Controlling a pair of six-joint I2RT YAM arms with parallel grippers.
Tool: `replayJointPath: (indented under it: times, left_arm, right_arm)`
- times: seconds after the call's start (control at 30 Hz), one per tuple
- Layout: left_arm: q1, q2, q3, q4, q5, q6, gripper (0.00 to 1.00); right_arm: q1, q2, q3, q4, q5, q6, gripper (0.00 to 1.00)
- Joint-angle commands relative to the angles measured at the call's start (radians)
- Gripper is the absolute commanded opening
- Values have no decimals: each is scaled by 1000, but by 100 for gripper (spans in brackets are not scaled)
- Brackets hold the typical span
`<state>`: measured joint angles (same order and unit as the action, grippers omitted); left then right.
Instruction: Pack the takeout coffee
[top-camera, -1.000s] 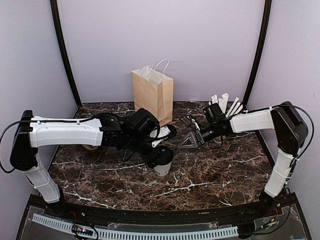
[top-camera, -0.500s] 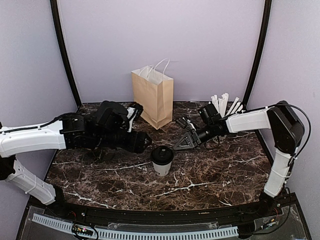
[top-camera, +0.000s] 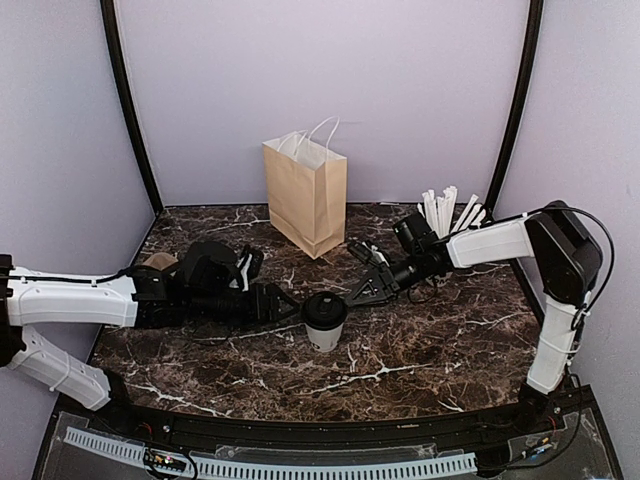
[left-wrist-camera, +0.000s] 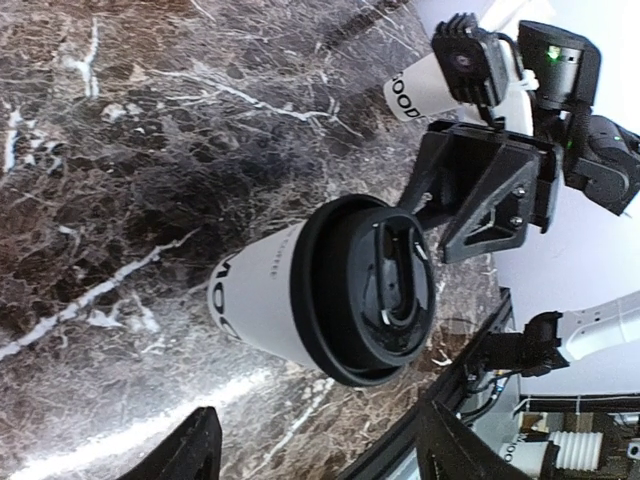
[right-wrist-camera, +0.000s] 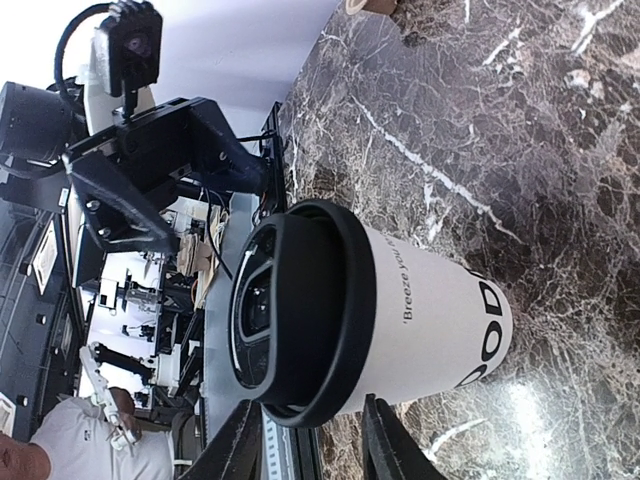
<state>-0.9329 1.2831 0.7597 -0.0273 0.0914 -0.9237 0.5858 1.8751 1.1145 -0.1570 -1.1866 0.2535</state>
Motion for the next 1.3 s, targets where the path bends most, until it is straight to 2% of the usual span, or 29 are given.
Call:
replayJointPath:
  times: [0.0,0.17,0.43,0.83,1.03,1.27]
  left_arm:
    - [23,30,-37,185,129,-57,69]
    - [39,110,-15,246,239,-50,63]
    - [46,170,12,254,285,-49,54]
    - [76,190,0,270,312,-58,50]
    - [77,168,-2,256,307,-47,55]
    - [77,125,-19,246,297,-31,53]
  right_arm:
    - [8,32,21,23,-17,24,35]
    - [8,39,22,43,-23,42,34]
    - [8,38,10,90,-39,77,34]
    - [9,54,0,136,-58,122,34]
    - [13,50,-3,137,-61,123,36]
    - [14,62,-12,166,-63,158,32]
